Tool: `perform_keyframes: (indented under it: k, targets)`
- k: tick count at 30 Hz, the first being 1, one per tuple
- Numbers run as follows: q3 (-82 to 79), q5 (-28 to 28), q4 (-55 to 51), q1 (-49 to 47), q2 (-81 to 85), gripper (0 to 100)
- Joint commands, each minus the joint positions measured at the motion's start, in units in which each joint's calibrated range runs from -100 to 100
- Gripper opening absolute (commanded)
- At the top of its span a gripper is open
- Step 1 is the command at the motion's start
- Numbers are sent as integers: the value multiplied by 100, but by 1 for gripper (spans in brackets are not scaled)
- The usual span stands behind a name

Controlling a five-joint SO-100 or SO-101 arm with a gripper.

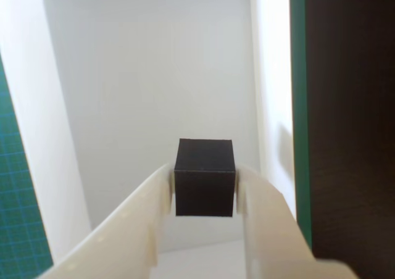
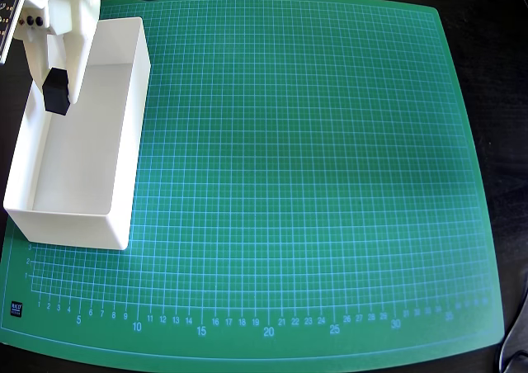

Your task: Grab the black cube and put it in the white bin

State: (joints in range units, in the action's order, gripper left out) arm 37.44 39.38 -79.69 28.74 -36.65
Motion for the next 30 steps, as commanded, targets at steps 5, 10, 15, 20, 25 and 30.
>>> perform_keyframes:
  k: [5,10,15,20,25,30]
  targets:
    - [194,45,-14,49,50,9]
    - [149,45,-14,49,50,17]
    - [158,45,-14,49,50,21]
    - [203,45,-23,49,59,21]
    - [194,45,-40,49,144,21]
    - [221,51,-484,7,391,21]
